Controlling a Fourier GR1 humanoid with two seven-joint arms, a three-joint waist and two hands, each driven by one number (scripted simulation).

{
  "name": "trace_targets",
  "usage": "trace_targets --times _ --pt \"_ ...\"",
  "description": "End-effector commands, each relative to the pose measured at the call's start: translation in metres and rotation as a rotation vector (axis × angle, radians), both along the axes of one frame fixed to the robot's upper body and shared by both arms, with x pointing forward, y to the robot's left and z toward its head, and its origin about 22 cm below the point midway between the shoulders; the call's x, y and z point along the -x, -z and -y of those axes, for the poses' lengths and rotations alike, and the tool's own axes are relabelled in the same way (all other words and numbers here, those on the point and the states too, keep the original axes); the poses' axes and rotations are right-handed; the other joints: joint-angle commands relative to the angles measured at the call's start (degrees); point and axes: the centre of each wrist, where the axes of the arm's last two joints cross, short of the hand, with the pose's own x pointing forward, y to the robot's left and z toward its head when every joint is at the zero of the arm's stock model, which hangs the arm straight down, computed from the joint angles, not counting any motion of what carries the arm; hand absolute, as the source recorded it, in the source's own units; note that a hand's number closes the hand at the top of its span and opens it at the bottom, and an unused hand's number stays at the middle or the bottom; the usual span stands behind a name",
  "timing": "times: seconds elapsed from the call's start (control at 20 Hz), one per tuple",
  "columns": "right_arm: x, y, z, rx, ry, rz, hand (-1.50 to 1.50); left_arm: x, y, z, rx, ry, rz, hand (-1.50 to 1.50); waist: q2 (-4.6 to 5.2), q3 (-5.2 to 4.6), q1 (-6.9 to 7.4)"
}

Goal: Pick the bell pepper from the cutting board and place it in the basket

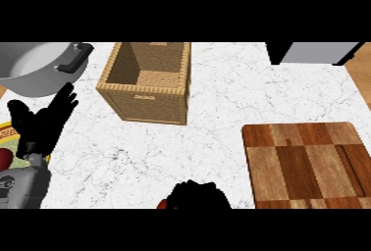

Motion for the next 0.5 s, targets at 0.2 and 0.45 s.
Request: trace_targets --times 0.2,0.45 --pt "-0.026 -0.048 -0.024 -0.108 0.182 0.074 1.5 -0.004 -0.003 0.006 0.003 0.016 0.003 0.0 0.36 -0.15 1.02" --pt "-0.054 -0.068 -0.028 -0.063 0.343 0.084 1.5 -0.005 -0.004 0.018 0.009 0.046 0.016 0.0 0.12 -0.13 1.91"
